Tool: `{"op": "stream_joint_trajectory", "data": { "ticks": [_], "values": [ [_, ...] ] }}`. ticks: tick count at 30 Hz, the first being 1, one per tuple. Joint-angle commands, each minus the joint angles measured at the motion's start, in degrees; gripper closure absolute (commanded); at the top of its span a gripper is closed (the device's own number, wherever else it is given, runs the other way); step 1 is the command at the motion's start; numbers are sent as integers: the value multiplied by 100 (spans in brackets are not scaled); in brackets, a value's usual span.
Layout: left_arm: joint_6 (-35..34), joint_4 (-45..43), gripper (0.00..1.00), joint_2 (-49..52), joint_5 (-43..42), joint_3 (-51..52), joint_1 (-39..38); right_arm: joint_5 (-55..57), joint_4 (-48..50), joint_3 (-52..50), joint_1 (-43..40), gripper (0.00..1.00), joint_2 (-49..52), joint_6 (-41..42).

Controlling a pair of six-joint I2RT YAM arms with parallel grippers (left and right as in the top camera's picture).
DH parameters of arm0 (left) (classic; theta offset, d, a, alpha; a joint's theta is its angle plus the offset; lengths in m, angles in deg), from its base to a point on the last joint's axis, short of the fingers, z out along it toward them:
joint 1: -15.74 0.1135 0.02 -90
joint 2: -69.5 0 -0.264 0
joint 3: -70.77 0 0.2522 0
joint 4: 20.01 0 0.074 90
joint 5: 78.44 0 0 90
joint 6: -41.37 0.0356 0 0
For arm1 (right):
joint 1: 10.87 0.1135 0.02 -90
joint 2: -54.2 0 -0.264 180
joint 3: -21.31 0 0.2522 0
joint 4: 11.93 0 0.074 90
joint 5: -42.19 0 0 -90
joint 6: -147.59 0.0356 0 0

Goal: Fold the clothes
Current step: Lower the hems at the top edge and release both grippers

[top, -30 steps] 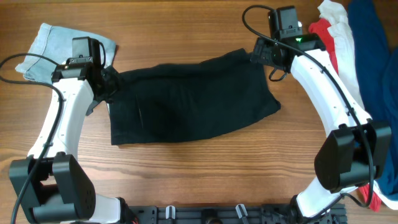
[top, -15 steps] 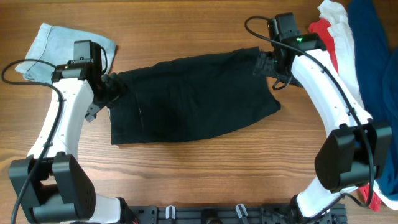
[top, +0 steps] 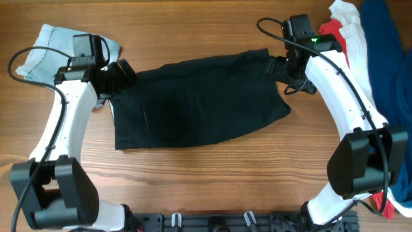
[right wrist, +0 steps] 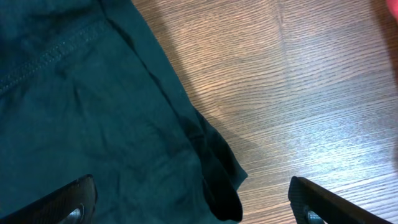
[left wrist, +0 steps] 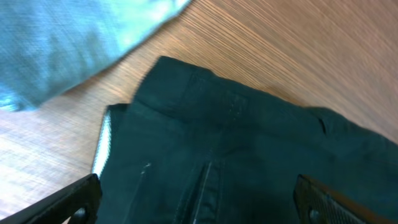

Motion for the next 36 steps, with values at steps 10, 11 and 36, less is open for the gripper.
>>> {"op": "stream_joint_trajectory", "data": {
  "ticks": [10,11,36],
  "values": [
    [365,-579,8,852,-15,-59,15,-118,-37,-125,9,1,96,-103],
    [365,-625,7,859,48,-59,15,-116,-46,-125,9,1,96,-101],
    [387,1128,0,988,411,-17,15,-166,-387,-378,9,0,98,-245]
  ]
}}
